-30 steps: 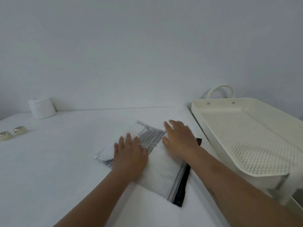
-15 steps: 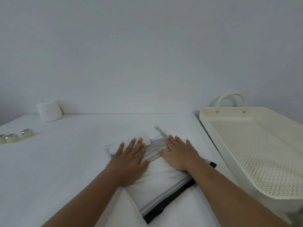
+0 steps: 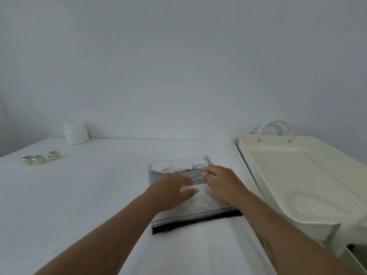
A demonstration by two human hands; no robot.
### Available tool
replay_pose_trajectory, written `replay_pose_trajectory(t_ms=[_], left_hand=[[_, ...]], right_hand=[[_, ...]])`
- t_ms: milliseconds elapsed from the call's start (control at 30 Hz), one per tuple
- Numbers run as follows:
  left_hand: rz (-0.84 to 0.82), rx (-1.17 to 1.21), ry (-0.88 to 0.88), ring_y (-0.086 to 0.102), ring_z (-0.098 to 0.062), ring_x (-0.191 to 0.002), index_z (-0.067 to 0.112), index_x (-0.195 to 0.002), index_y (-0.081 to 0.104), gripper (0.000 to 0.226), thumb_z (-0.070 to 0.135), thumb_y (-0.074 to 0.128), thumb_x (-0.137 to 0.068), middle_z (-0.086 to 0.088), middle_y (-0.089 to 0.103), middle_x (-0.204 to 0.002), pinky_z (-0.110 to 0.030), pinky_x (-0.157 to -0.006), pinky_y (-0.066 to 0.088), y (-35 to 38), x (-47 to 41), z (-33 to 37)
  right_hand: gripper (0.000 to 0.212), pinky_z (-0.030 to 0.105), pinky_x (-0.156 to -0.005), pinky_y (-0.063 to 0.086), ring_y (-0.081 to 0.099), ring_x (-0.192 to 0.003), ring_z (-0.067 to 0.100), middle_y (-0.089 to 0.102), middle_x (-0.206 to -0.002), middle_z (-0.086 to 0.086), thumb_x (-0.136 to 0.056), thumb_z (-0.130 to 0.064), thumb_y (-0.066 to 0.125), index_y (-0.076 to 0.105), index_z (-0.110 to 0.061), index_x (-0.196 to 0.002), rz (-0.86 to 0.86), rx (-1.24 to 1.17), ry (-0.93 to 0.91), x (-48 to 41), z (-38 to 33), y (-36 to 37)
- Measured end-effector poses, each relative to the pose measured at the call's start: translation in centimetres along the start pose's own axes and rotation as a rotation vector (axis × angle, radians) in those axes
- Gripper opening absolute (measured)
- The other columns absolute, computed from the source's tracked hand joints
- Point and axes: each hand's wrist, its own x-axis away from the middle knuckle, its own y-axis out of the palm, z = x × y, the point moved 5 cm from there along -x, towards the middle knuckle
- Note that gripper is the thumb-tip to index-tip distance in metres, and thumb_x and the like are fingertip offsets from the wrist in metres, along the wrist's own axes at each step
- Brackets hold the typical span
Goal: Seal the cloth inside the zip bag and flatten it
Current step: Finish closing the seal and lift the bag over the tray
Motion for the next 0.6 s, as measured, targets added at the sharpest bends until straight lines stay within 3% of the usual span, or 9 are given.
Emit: replay_pose_trajectory(t_ms=[100,133,200,300,400,500,600], left_hand=[[-0.123,0.017,-0.015,0.044,-0.008,-0.128,0.038,-0.124,0.058,0.065,0.074,0.058,-0.070,0.014,0.054,-0.137,-0.038,-0.109,0.036,1.0,1.6,0.6],[-0.140,0.009,-0.016,0.041,-0.006,-0.130,0.039,-0.126,0.056,0.072,0.077,0.059,-0.065,0.015,0.052,-0.138,-0.037,-0.111,0.034,0.9,2.0,0.8],[-0.158,0.020,-0.011,0.039,-0.005,-0.129,0.040,-0.126,0.054,0.080,0.081,0.062,-0.058,0.016,0.051,-0.136,-0.036,-0.110,0.034,0.4,2.8,1.1],[-0.147,0.025,0.006,0.042,-0.006,-0.122,0.040,-0.121,0.058,0.065,0.071,0.068,-0.065,0.016,0.055,-0.127,-0.032,-0.103,0.037,-0.1,4.1,1.6],[-0.086,0.020,0.080,0.047,-0.008,-0.115,0.034,-0.118,0.063,0.043,0.051,0.066,-0.078,0.013,0.060,-0.121,-0.029,-0.100,0.039,0.2,5.6,2.8],[-0.119,-0.113,0.156,0.055,-0.014,-0.104,0.025,-0.111,0.067,0.029,0.035,0.057,-0.086,0.004,0.063,-0.110,-0.031,-0.089,0.045,0.2,6.6,4.4],[-0.123,-0.288,0.166,0.058,-0.021,-0.096,0.014,-0.102,0.066,0.025,0.020,0.046,-0.088,-0.004,0.062,-0.102,-0.036,-0.079,0.048,-0.3,6.9,5.4]], right_hand=[[0.024,0.031,-0.071,0.046,0.060,-0.084,0.019,0.064,-0.085,-0.003,-0.091,-0.040,0.052,0.062,-0.023,-0.077,-0.222,0.115,0.046,0.6,0.9,-0.1],[0.021,0.028,-0.070,0.044,0.060,-0.086,0.017,0.063,-0.086,-0.006,-0.090,-0.040,0.054,0.063,-0.026,-0.077,-0.250,0.137,0.052,0.9,1.1,-0.2],[0.021,0.025,-0.083,0.042,0.059,-0.102,0.013,0.063,-0.106,-0.010,-0.087,-0.041,0.060,0.069,-0.031,-0.103,-0.288,0.152,0.052,1.6,1.2,-0.5],[0.030,0.022,-0.094,0.039,0.054,-0.105,0.006,0.062,-0.124,-0.010,-0.086,-0.036,0.067,0.068,-0.029,-0.116,-0.322,0.174,0.027,2.7,0.6,-1.0],[0.027,0.022,-0.092,0.041,0.056,-0.104,0.005,0.065,-0.123,-0.010,-0.084,-0.036,0.070,0.071,-0.031,-0.110,-0.380,0.171,0.008,4.3,-0.3,-1.3],[0.040,0.027,-0.096,0.043,0.055,-0.113,0.012,0.061,-0.124,-0.009,-0.074,-0.039,0.077,0.070,-0.032,-0.113,-0.498,0.197,0.013,6.3,-1.3,-0.8],[0.034,0.032,-0.094,0.046,0.056,-0.111,0.016,0.061,-0.124,-0.004,-0.085,-0.033,0.066,0.066,-0.030,-0.119,-0.426,0.397,-0.095,7.4,-2.7,-0.6]])
